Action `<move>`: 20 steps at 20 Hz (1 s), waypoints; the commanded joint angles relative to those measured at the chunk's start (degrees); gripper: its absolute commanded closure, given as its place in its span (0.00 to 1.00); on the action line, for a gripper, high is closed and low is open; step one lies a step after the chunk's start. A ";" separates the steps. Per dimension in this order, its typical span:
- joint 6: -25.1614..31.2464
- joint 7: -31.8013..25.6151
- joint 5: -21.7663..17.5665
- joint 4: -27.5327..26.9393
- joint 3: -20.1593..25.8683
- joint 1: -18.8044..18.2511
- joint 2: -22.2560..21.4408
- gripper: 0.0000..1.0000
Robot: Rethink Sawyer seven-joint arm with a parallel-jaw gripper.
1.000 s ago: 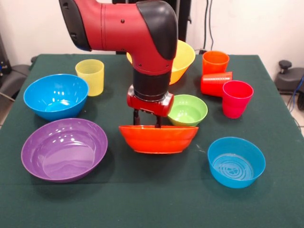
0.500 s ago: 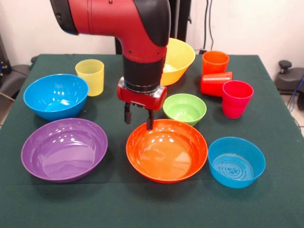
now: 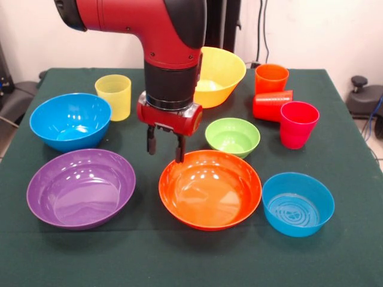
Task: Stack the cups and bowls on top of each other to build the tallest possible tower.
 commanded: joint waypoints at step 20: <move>-8.93 3.85 -0.22 1.39 -1.30 2.61 6.33 0.00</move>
